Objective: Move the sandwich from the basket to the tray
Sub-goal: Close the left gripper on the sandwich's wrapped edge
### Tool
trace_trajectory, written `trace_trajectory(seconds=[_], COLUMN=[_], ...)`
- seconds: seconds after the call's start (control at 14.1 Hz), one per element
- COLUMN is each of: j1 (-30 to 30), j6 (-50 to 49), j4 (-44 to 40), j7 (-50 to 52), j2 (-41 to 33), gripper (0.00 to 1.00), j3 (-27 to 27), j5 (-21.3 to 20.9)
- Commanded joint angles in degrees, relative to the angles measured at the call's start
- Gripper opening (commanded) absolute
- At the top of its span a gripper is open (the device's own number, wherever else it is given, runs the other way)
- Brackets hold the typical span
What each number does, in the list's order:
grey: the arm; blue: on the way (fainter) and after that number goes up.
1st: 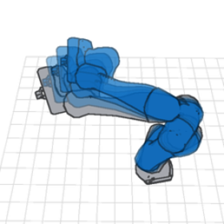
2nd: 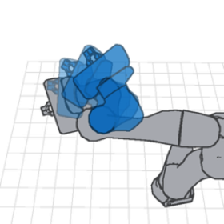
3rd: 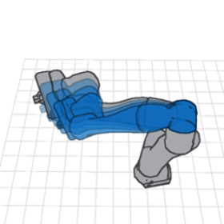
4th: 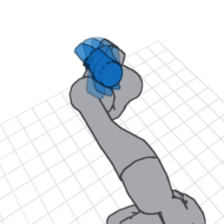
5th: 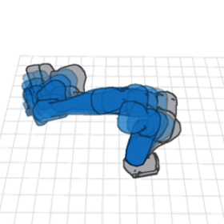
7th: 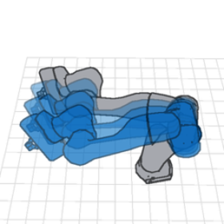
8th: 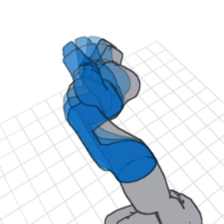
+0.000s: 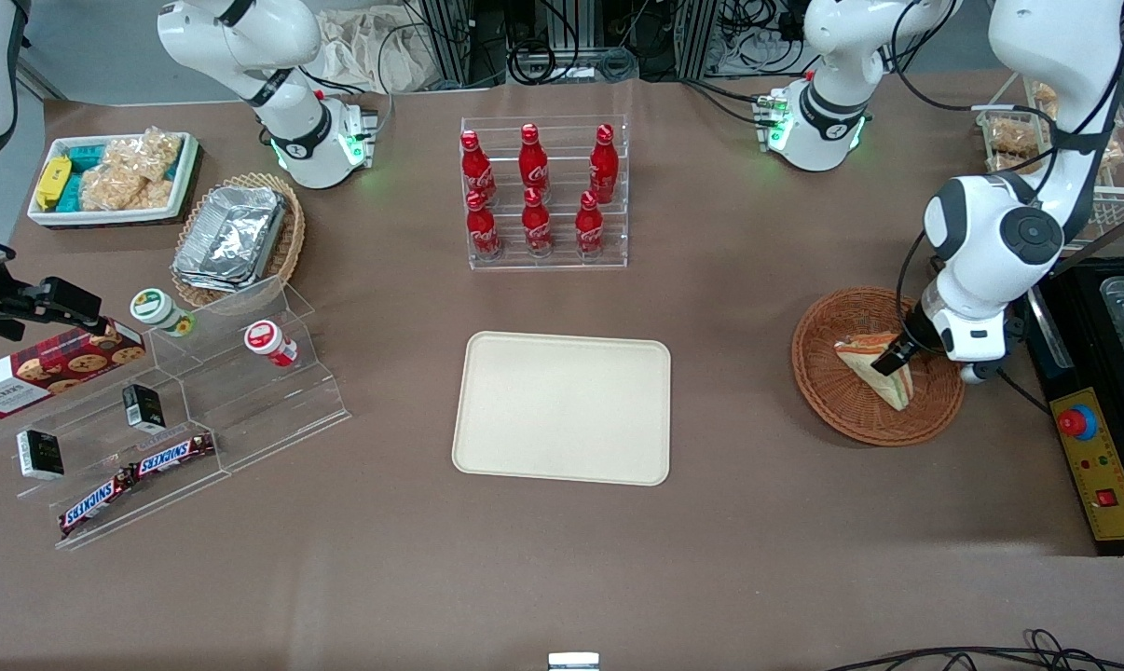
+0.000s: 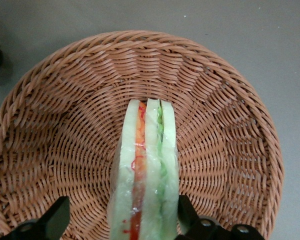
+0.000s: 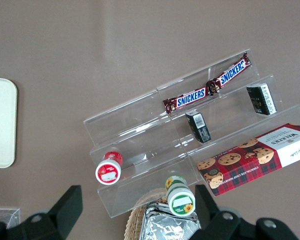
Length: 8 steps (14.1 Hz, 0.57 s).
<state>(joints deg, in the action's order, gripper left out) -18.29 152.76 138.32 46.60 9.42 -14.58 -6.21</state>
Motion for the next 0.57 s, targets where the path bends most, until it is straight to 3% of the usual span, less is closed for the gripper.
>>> trace_trajectory(seconds=[0.0, 0.21, 0.35, 0.49], j1=[-0.5, -0.4, 0.3, 0.6], j6=[1.7, 1.6, 0.1, -8.0], j4=[-0.2, -0.7, -2.5, -6.9], j7=[0.7, 1.4, 6.6, 6.4], j2=[1.7, 1.9, 1.4, 0.8], gripper=[0.61, 0.0, 0.0, 0.0], j3=[-0.5, -0.8, -1.3, -1.8], j5=[-0.6, -0.1, -0.1, -0.6])
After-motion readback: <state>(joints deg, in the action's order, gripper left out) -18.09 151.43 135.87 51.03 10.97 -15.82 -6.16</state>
